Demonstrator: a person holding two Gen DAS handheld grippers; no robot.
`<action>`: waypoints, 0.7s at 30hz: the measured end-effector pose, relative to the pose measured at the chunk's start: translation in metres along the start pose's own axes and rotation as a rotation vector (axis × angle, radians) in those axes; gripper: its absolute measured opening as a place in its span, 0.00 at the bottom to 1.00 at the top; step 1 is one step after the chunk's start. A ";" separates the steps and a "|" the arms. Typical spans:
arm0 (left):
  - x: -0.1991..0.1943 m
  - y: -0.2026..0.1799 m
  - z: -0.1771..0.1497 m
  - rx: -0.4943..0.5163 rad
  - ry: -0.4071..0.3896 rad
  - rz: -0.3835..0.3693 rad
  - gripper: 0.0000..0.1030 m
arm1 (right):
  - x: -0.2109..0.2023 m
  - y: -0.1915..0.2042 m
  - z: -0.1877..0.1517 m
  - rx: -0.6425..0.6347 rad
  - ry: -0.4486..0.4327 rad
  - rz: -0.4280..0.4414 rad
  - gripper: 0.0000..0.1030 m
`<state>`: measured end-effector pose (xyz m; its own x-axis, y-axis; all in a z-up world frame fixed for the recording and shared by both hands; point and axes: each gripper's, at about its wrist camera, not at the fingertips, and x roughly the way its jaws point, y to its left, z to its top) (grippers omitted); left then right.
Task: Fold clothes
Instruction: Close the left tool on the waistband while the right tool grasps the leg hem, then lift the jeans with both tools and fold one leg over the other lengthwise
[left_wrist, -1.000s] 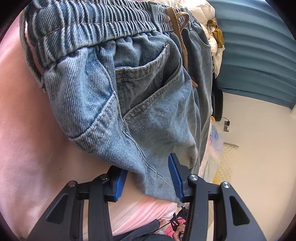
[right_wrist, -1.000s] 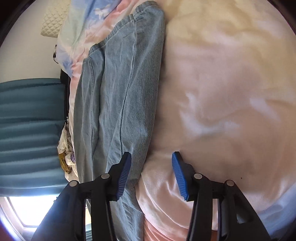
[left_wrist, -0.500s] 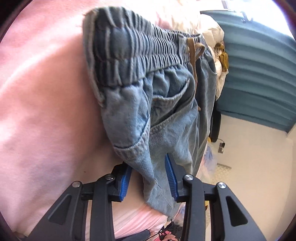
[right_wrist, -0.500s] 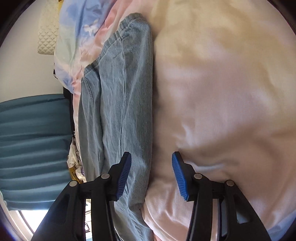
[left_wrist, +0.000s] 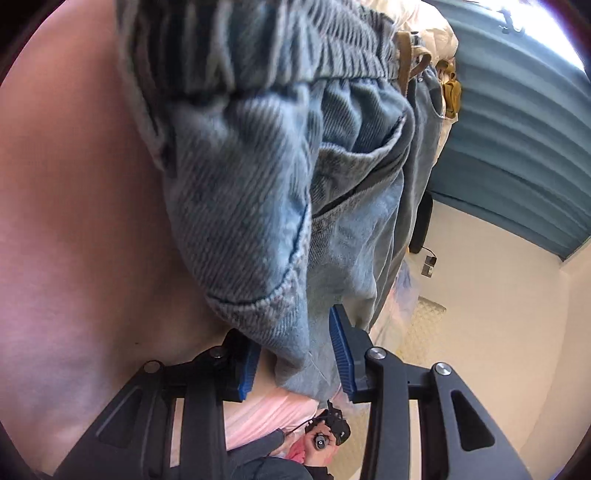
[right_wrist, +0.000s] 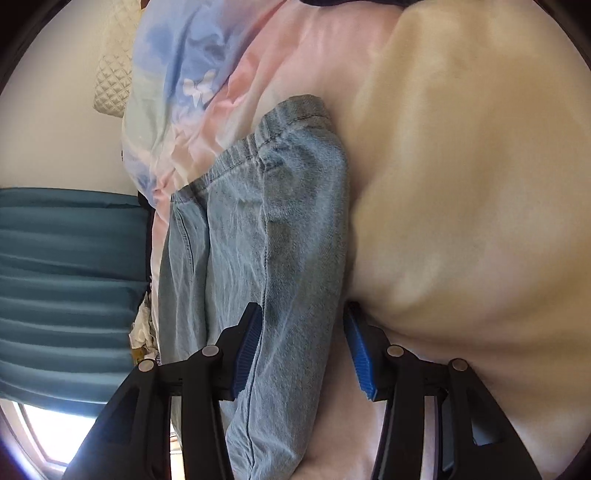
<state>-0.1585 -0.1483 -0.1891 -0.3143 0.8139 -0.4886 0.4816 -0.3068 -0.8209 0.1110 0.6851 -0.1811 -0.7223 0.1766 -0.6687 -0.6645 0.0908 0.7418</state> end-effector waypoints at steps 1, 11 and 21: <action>0.000 -0.001 0.001 0.002 -0.014 0.009 0.36 | 0.002 0.003 0.001 -0.004 -0.009 -0.005 0.45; -0.022 -0.003 0.005 -0.006 -0.142 -0.007 0.15 | -0.009 0.015 0.013 -0.016 -0.113 -0.033 0.46; -0.043 -0.029 -0.015 0.133 -0.298 0.047 0.08 | -0.026 0.042 0.029 -0.148 -0.129 -0.154 0.05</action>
<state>-0.1469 -0.1671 -0.1395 -0.5292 0.6230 -0.5761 0.3966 -0.4186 -0.8170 0.1071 0.7132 -0.1311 -0.5866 0.2963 -0.7537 -0.7923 -0.0169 0.6099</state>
